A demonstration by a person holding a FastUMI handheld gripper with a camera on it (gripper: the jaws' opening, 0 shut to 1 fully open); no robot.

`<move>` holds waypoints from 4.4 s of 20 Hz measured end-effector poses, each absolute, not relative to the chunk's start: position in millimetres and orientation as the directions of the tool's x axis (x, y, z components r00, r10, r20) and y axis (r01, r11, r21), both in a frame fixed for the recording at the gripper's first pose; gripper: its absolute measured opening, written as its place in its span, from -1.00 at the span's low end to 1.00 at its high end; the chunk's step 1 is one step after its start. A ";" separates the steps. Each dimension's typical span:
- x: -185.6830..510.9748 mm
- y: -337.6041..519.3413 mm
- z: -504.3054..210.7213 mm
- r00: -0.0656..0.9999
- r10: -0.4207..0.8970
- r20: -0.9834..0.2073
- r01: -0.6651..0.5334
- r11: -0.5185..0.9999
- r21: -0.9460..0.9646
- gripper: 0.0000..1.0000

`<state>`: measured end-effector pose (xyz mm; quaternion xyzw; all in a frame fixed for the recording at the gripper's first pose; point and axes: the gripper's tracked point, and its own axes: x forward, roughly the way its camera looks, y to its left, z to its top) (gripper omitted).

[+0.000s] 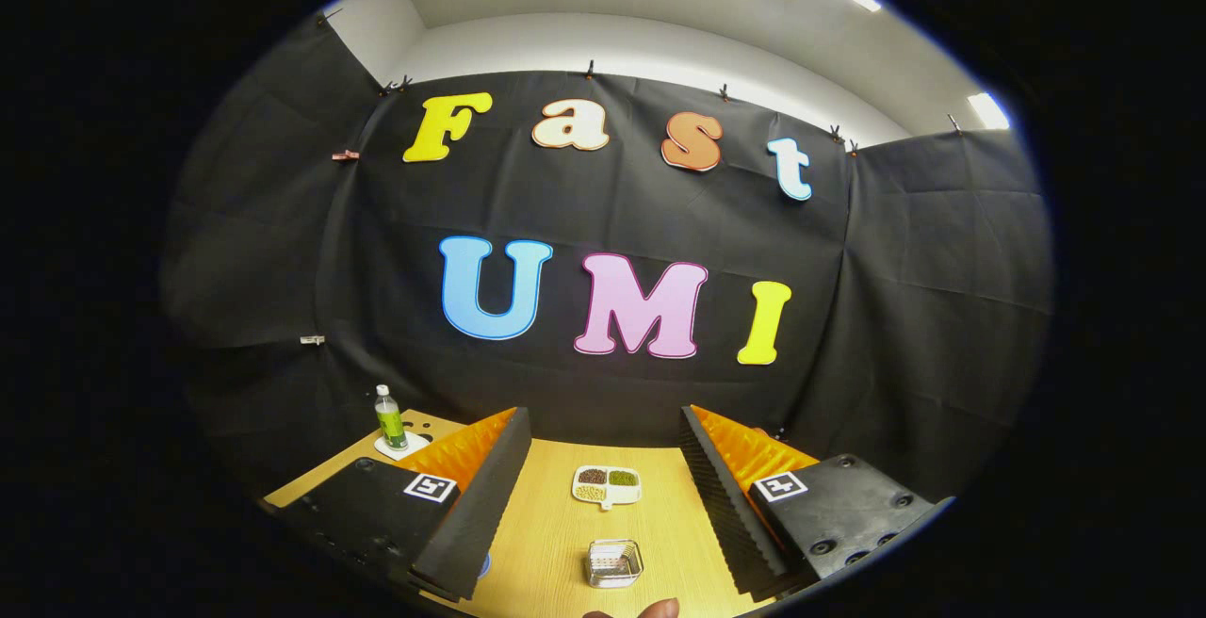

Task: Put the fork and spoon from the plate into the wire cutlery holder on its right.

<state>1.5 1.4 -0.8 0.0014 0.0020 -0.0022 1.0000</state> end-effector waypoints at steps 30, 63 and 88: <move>2.8 161.6 -162.3 0.797 0.320 -0.512 -0.301 0.946 0.121 0.97; -7.3 261.9 -448.4 0.221 0.256 -0.941 -0.110 0.965 0.237 -0.80; 28.6 90.6 -287.2 0.392 0.411 -0.823 -0.239 0.909 0.340 -0.88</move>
